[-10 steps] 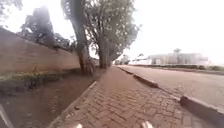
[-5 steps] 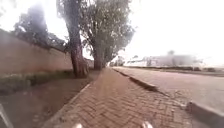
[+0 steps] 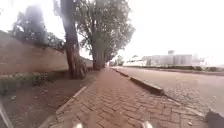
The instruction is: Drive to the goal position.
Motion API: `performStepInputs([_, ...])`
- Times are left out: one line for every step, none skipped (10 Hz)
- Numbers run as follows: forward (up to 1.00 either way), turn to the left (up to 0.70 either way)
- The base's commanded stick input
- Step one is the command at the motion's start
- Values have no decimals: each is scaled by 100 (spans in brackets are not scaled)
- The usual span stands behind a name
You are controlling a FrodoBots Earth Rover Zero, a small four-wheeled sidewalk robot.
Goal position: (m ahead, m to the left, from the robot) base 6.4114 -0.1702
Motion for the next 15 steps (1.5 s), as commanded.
performStepInputs([70,-3])
performStepInputs([70,-12])
performStepInputs([70,-22])
performStepInputs([70,-31])
performStepInputs([70,-29])
performStepInputs([70,-21])
performStepInputs([70,1])
performStepInputs([70,7])
performStepInputs([70,12])
performStepInputs([70,10])
performStepInputs([70,9])
performStepInputs([70,6])
performStepInputs([70,3])
performStepInputs([70,0])
performStepInputs([70,0])
